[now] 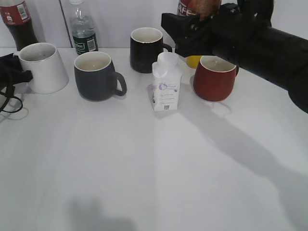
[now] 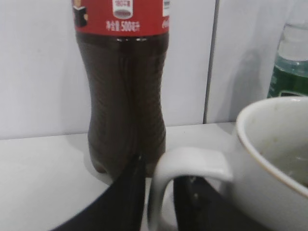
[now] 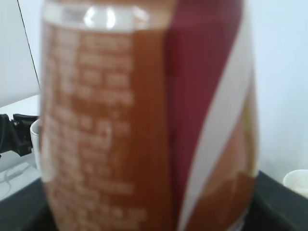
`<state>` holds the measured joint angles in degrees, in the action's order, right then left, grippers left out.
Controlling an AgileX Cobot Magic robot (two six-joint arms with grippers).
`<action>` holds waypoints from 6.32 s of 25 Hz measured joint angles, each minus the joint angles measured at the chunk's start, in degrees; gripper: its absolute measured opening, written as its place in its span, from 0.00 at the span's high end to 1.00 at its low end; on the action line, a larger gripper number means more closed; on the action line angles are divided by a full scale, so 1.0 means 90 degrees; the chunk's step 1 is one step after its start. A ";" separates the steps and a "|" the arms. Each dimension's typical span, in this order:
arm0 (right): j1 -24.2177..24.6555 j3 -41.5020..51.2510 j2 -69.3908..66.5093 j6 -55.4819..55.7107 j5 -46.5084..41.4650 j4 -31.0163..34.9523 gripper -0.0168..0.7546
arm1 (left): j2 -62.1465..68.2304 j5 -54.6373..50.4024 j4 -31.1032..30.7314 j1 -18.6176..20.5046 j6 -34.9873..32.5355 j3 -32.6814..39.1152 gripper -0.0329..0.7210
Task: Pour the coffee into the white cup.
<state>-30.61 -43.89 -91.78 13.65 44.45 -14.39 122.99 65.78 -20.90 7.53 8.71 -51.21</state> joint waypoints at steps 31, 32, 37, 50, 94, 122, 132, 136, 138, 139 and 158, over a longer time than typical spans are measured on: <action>0.0000 0.0000 0.0000 -0.0847 -0.0094 0.0880 0.29 | -0.2662 -0.0241 0.0497 -0.0224 0.0010 0.2552 0.63; 0.0000 0.0000 0.0000 -0.1016 -0.0094 0.1095 0.29 | -0.2985 -0.0520 0.0483 -0.0315 0.0010 0.2608 0.63; 0.0014 0.0000 0.0000 -0.2013 -0.0094 0.2133 0.29 | -0.4533 -0.2182 0.0373 -0.0868 0.0010 0.2667 0.63; 0.1801 -0.0032 0.0014 -0.2345 -0.0094 0.2526 0.29 | -0.6676 -0.3921 0.0254 -0.1455 0.0155 0.2668 0.63; 0.3103 -0.0643 -0.3659 -0.1853 0.2483 0.2341 0.29 | -0.6744 -0.4035 0.0162 -0.1455 0.0204 0.2668 0.63; 0.3103 -0.0258 -0.3855 -0.1833 0.2702 0.2287 0.12 | -0.6744 -0.4029 0.0162 -0.1455 0.0204 0.2668 0.63; 0.3103 0.0756 -0.3090 -0.1833 0.2736 0.2357 0.14 | -0.6748 -0.4155 0.0162 -0.1455 0.0402 0.2668 0.63; 0.3103 0.0799 -0.2192 -0.1833 0.1657 0.2245 0.19 | -0.6748 -0.5035 0.0162 -0.1455 0.0570 0.2569 0.63; 0.3103 0.0804 -0.1755 -0.1833 0.0841 0.2145 0.20 | -0.6748 -0.5784 0.0162 -0.1455 0.0592 0.2416 0.61; 0.3103 0.0804 -0.1528 -0.1833 0.0352 0.2096 0.20 | -0.6748 -0.6143 0.0196 -0.1455 0.0599 0.2339 0.60; 0.3103 -0.0258 0.0997 -0.1929 -0.7891 0.1862 0.21 | -0.6756 -1.2223 0.3276 -0.1455 -0.1279 0.1766 0.42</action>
<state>-2.68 -46.21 -82.80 -3.71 -26.58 2.37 62.19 -44.22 8.58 -5.57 -2.81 -35.31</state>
